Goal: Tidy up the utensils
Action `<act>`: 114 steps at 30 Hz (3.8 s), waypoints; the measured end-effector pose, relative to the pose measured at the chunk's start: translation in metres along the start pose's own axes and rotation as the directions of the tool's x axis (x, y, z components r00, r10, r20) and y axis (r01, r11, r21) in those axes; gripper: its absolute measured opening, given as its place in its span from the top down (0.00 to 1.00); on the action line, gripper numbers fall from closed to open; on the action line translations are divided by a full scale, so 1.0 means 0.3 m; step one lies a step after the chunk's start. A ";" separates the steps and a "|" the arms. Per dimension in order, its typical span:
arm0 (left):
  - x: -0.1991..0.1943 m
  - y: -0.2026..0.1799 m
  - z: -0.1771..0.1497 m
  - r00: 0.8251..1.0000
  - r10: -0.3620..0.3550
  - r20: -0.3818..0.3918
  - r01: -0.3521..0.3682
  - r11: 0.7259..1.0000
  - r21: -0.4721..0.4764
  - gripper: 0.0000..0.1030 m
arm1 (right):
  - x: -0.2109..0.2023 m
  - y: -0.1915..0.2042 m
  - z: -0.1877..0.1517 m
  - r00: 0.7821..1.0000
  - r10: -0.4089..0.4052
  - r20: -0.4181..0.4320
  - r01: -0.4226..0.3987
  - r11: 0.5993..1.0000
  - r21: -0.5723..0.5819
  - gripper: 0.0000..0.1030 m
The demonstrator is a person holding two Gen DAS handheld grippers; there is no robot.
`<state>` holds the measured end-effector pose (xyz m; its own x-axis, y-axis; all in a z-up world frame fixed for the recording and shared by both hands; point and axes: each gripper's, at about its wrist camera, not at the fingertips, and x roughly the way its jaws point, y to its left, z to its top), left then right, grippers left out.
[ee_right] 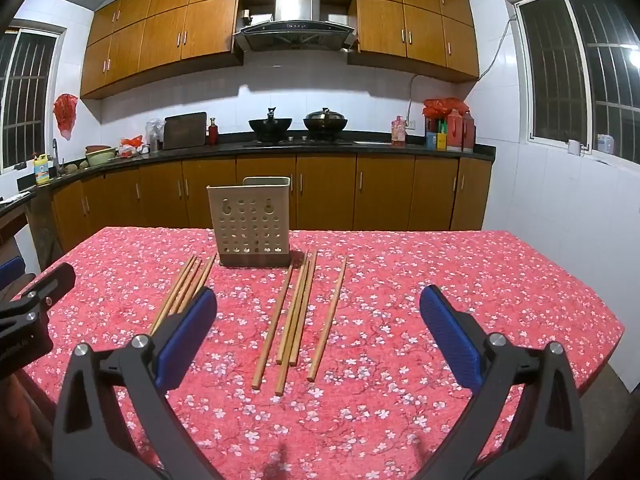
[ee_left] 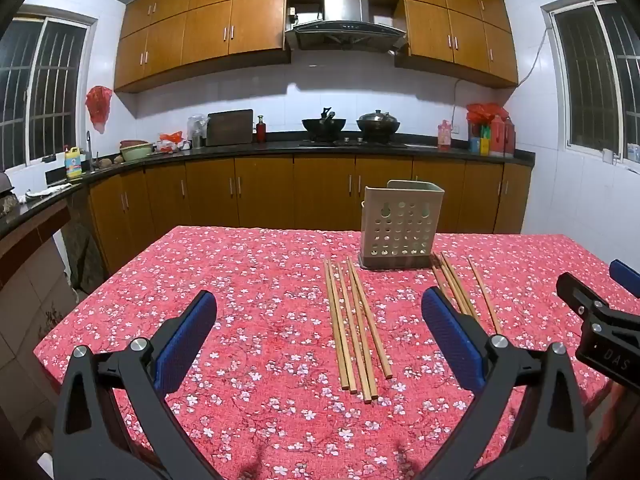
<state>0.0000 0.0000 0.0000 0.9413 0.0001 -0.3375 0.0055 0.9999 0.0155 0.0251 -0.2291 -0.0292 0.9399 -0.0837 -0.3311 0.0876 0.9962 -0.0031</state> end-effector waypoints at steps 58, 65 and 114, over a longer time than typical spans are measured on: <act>0.000 -0.001 0.000 1.000 0.002 0.000 -0.002 1.000 0.004 0.02 | 0.001 -0.002 -0.003 1.000 0.001 -0.003 -0.001 1.000 0.005 0.04; 0.000 -0.001 0.000 1.000 0.002 0.000 -0.002 1.000 0.005 0.02 | 0.001 -0.003 -0.003 1.000 0.002 -0.003 -0.002 1.000 0.006 0.04; 0.284 0.114 -0.048 0.946 -0.010 -0.325 -0.025 0.994 -0.103 0.02 | 0.309 -0.073 -0.030 0.955 -0.009 -0.297 0.032 0.997 0.072 0.29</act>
<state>0.0756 0.0345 -0.0416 0.7805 -0.0049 -0.6252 -0.0523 0.9959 -0.0732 0.1073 -0.2585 -0.0682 0.7987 -0.0809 -0.5962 0.1408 0.9885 0.0545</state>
